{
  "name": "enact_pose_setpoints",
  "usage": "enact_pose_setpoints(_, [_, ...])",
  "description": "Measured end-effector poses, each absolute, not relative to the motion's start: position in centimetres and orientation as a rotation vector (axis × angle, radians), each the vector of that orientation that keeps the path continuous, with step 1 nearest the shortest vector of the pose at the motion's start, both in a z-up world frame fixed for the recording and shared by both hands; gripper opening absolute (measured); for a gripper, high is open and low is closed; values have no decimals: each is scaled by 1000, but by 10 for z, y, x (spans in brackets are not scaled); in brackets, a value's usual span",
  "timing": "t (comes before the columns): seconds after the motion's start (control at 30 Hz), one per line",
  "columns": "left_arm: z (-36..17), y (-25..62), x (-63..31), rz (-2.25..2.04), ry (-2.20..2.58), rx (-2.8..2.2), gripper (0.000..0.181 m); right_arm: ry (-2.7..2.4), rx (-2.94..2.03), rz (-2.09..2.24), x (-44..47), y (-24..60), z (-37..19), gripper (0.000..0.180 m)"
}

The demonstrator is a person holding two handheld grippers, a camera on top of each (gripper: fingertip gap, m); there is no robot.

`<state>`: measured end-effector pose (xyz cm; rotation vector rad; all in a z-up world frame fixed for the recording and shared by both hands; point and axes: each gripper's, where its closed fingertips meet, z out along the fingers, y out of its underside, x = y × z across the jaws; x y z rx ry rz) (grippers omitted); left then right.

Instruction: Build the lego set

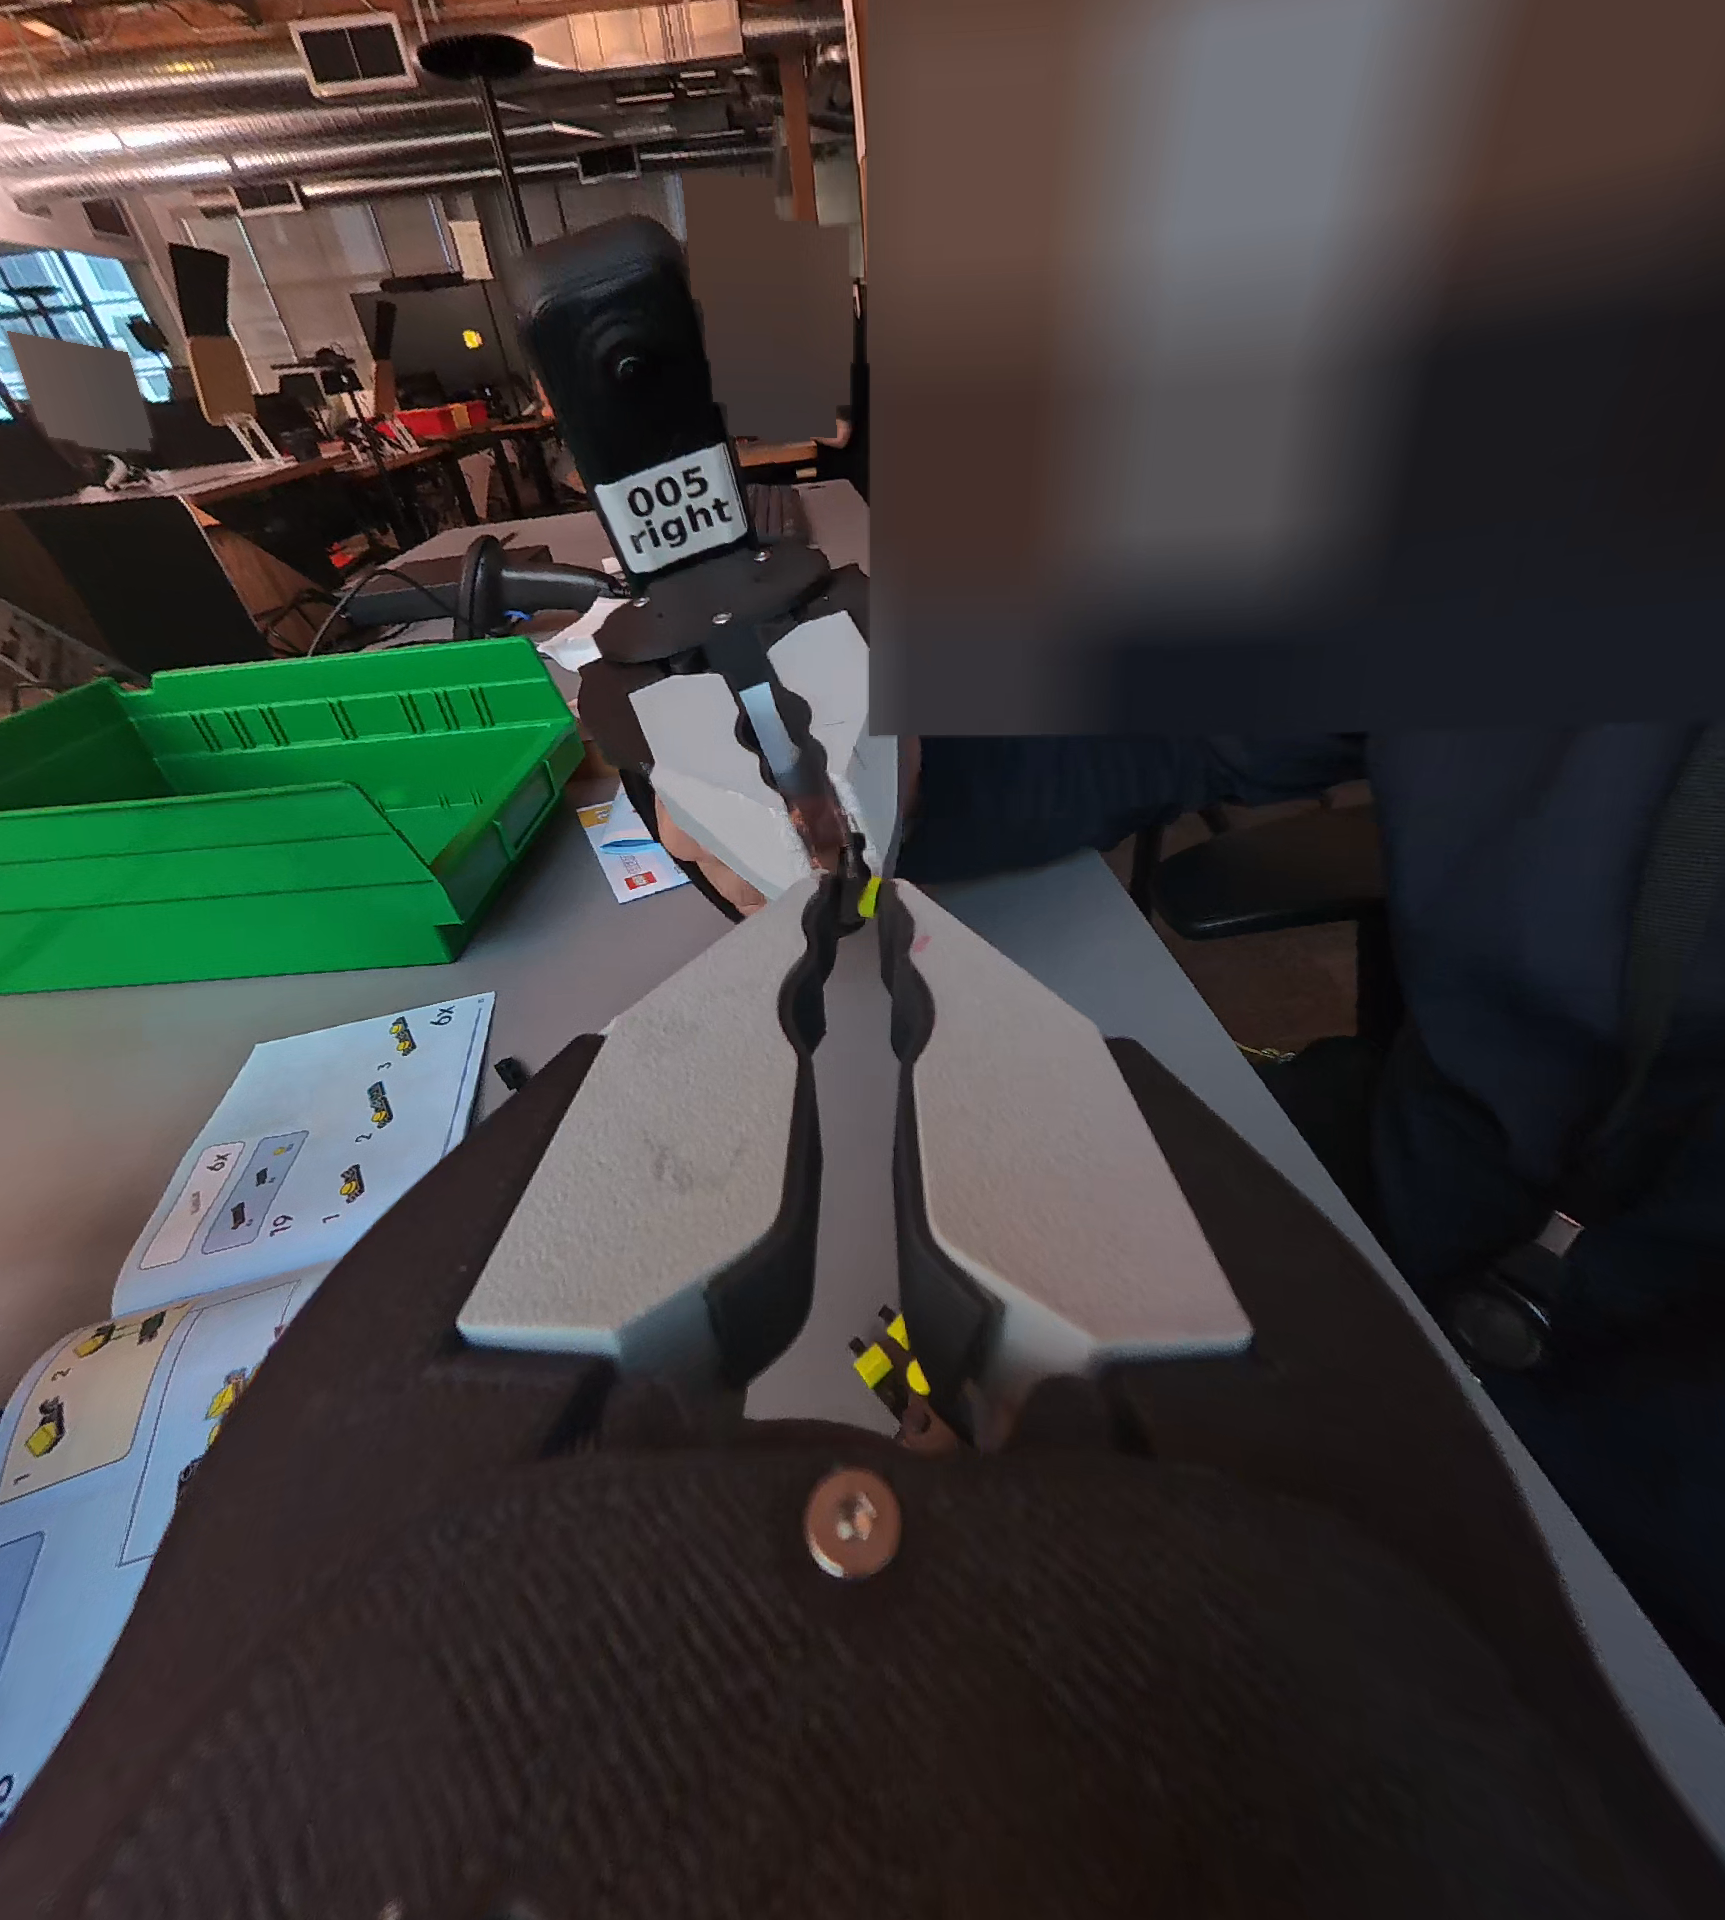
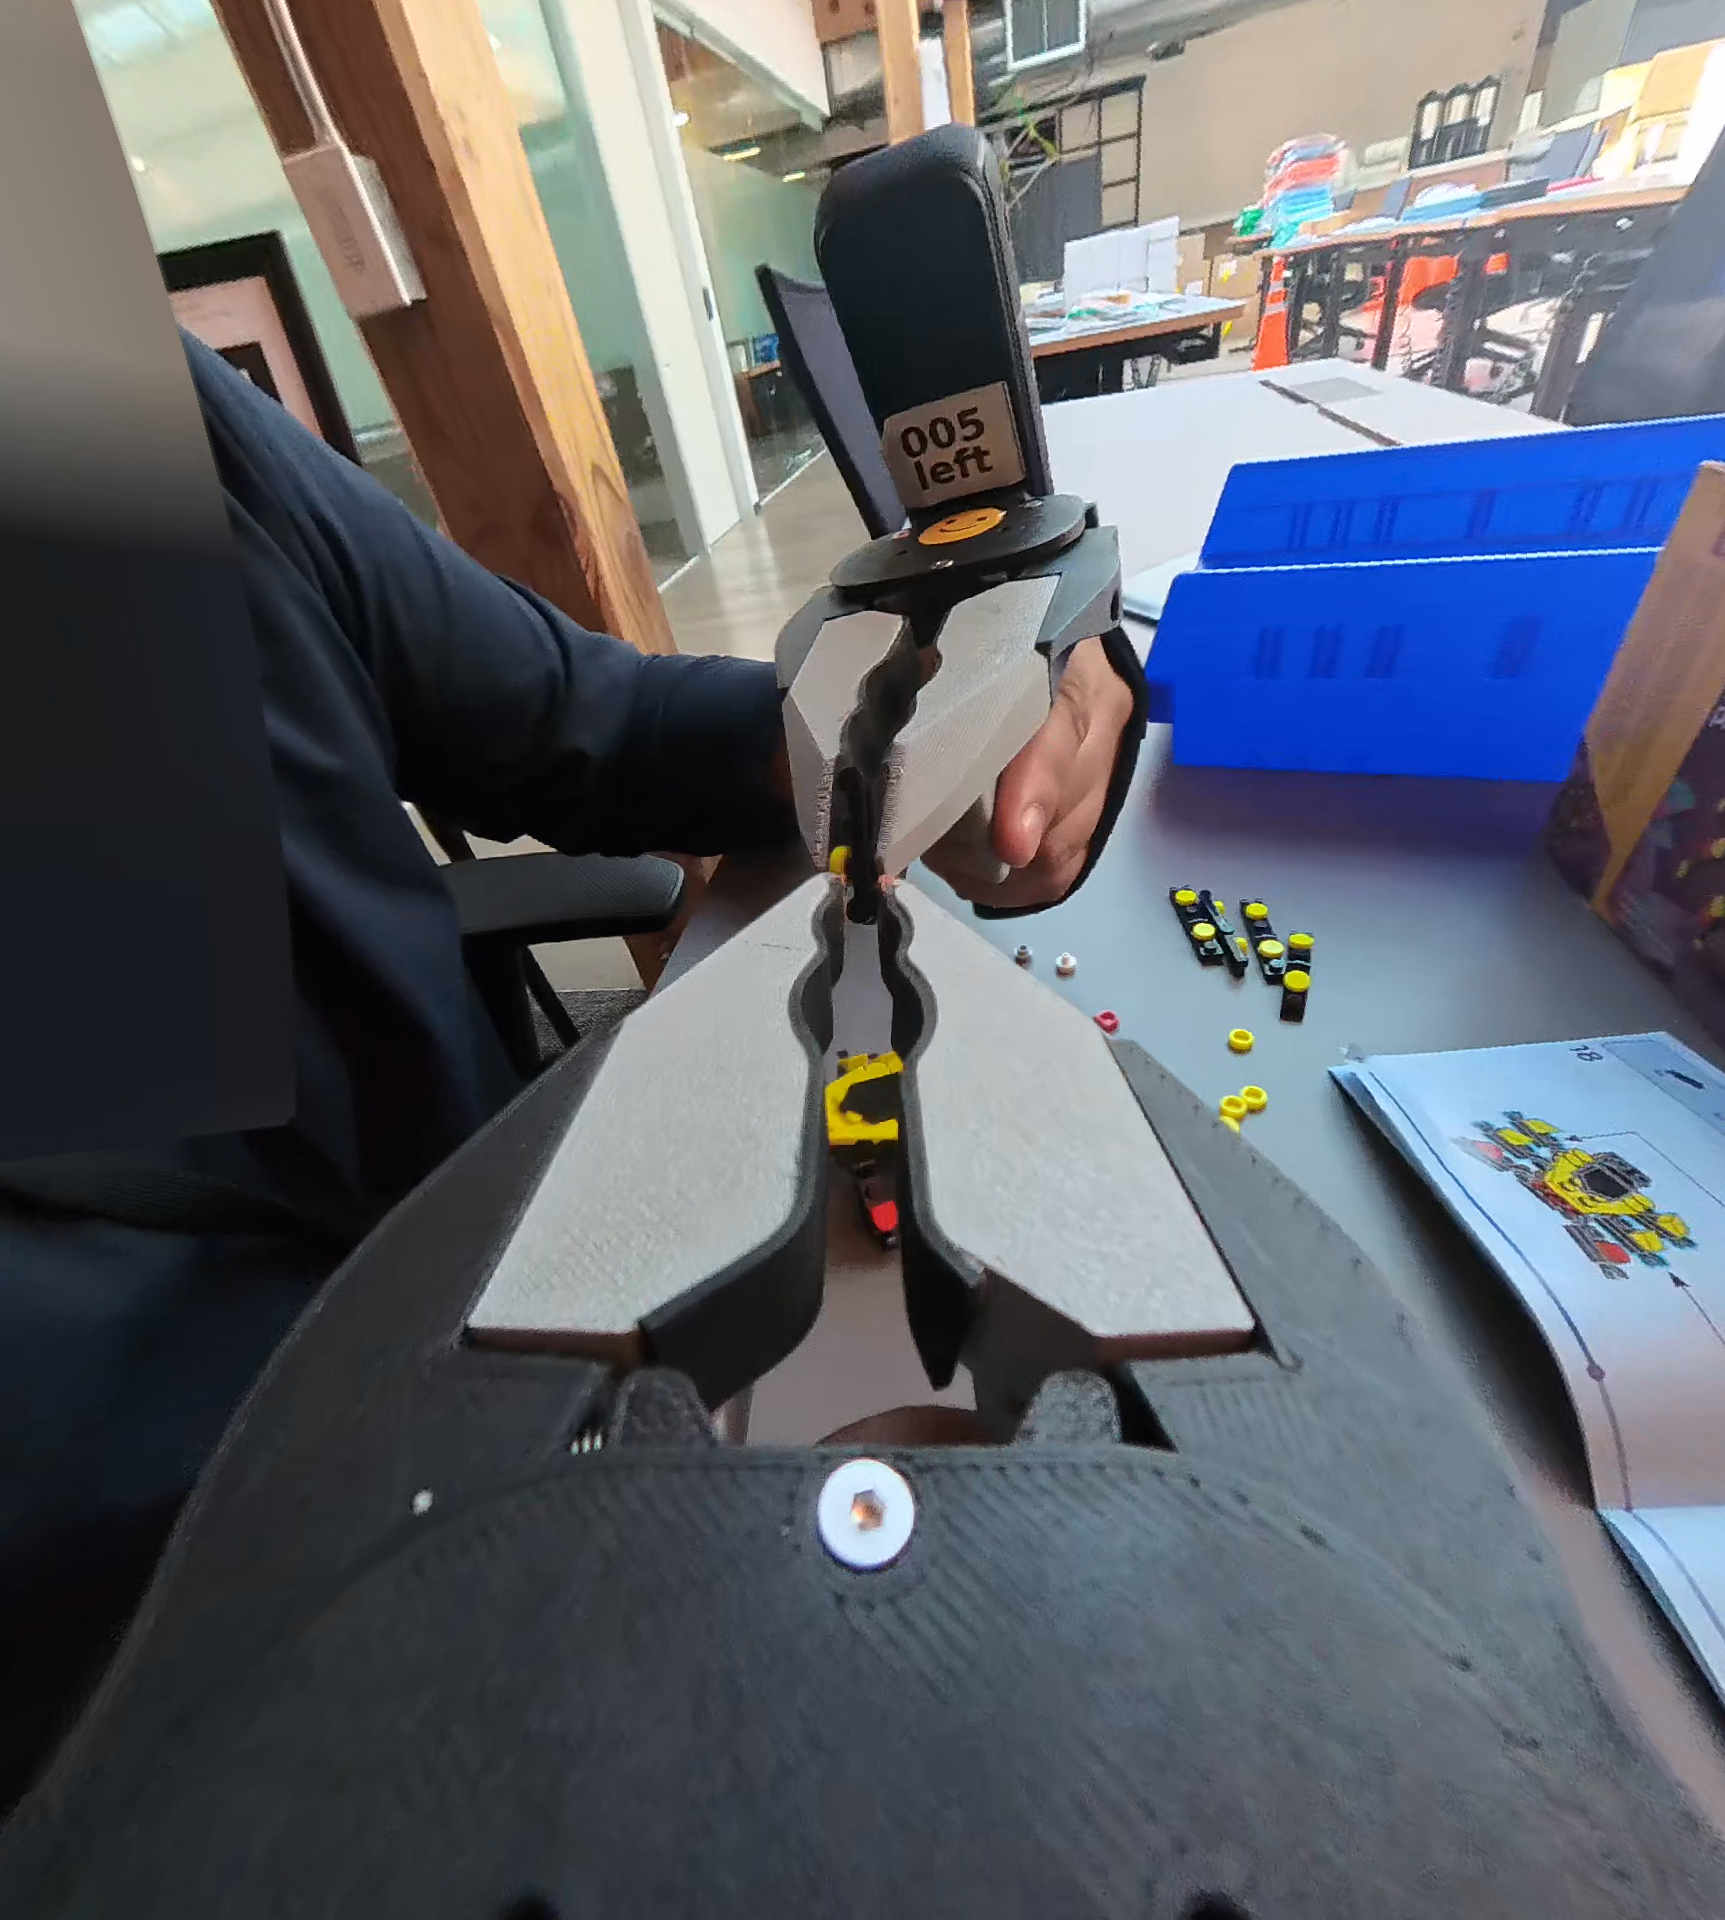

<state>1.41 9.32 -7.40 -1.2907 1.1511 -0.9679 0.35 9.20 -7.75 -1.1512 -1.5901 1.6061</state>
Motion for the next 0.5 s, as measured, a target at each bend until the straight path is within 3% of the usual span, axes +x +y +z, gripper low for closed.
enact_pose_setpoints(0.5, [-69,101,12,-944,1088,-1299,4,-1497,-1145,1614,1,98,-72,8])
